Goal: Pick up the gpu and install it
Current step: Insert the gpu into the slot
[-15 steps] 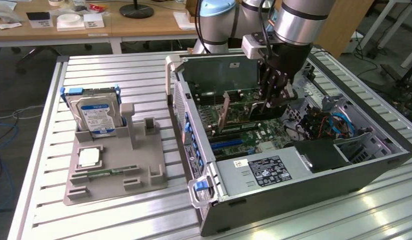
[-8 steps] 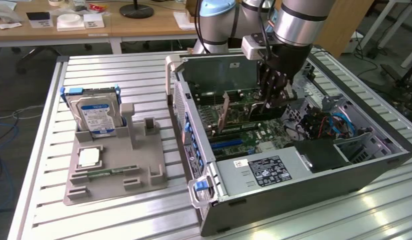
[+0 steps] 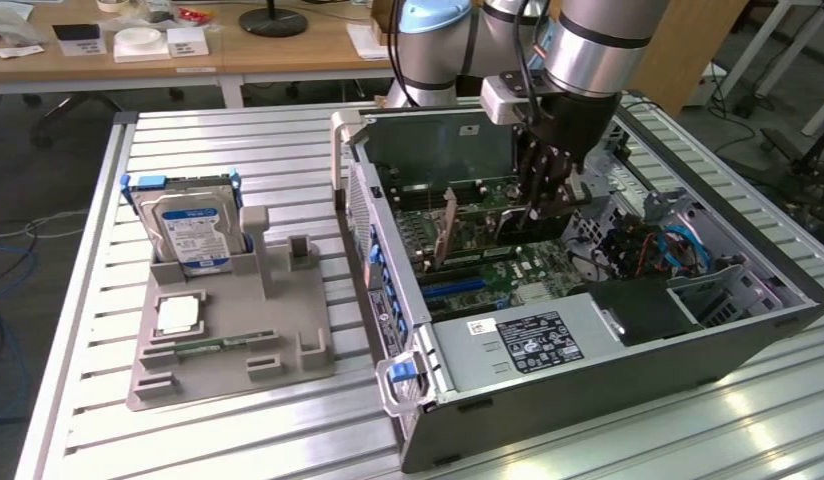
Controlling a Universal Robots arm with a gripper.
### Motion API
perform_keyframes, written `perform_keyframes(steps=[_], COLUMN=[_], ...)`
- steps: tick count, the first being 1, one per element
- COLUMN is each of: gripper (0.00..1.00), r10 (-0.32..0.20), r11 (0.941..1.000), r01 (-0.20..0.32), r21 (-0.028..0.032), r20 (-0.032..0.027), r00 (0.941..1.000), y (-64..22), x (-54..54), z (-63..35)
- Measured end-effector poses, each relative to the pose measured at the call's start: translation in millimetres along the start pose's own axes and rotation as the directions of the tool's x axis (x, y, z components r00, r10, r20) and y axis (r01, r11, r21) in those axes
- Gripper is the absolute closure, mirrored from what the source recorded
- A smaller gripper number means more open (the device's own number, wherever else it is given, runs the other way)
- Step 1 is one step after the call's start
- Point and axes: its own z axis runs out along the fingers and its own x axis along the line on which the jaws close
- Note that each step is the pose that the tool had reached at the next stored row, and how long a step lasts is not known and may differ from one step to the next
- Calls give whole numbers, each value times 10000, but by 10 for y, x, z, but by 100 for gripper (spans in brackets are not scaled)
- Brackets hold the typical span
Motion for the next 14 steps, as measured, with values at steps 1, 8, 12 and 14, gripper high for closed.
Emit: perform_keyframes(steps=[1, 8, 12, 14], gripper=[73, 73, 73, 73], r10=[0, 0, 1, 0], r11=[10000, 10000, 10000, 10000], r01=[0, 0, -1, 0], r21=[1, 1, 1, 1], r20=[2, 2, 3, 2], r00=[10000, 10000, 10000, 10000], y=[0, 3, 8, 10], x=[0, 0, 0, 0], z=[1, 7, 9, 10])
